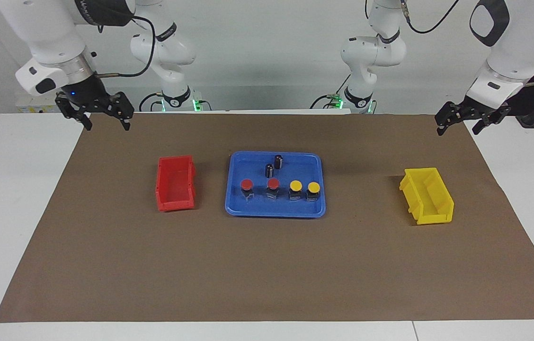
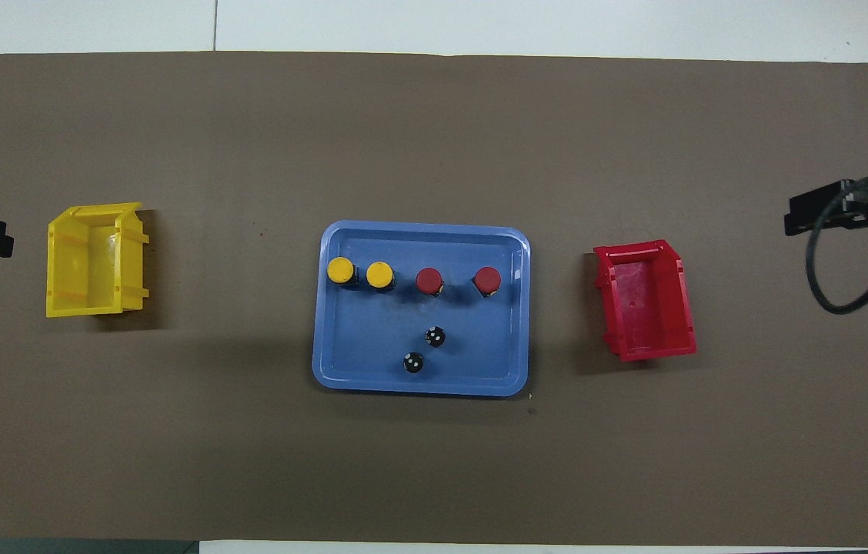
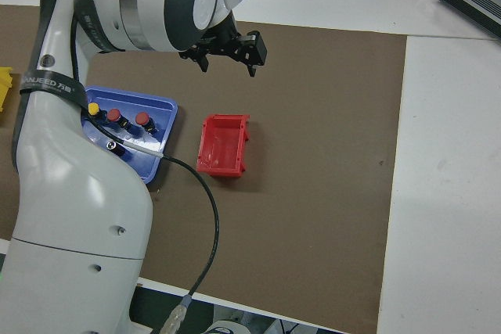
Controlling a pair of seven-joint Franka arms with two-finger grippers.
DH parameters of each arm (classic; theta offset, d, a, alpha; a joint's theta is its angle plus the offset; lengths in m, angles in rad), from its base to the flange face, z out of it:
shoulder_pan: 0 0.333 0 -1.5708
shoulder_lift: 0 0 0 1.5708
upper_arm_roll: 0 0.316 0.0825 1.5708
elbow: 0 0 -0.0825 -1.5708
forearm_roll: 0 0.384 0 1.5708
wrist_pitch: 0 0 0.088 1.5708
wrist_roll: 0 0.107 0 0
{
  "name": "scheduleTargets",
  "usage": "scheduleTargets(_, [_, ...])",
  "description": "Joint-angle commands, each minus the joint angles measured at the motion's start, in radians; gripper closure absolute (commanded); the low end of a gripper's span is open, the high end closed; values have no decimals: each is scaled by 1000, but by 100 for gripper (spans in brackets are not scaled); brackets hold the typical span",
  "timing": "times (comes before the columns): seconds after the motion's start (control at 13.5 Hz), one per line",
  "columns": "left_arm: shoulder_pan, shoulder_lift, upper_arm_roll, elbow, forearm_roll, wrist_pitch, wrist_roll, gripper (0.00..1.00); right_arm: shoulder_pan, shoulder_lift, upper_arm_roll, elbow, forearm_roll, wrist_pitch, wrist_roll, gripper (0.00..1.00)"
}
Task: Sort red and yellow buttons by color
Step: 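Reach the right gripper to a red button and grasp it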
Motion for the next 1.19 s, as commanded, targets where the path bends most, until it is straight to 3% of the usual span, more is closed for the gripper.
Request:
scheduleTargets(0.0, [45, -27, -4, -15, -109, -14, -3, 0, 118, 124, 15, 62, 17, 70, 157, 0])
scheduleTargets(0.15, [44, -27, -4, -12, -117, -18, -5, 0, 237, 209, 15, 53, 9, 254, 326, 0])
scheduleTargets(0.3, [45, -27, -4, -12, -116, -17, -2, 0, 330, 269, 13, -27, -12, 414, 420, 0])
scheduleTargets(0.67, [64, -29, -4, -18, -111, -15, -5, 0, 397, 252, 13, -290, -35, 653, 479, 0])
scheduleTargets(0.89, [64, -29, -4, -19, -108, -23, -2, 0, 411, 243, 13, -347, -45, 685, 470, 0])
scheduleTargets(1.11, [65, -33, -4, -31, -108, -24, -3, 0, 413, 214, 15, -432, -45, 726, 468, 11])
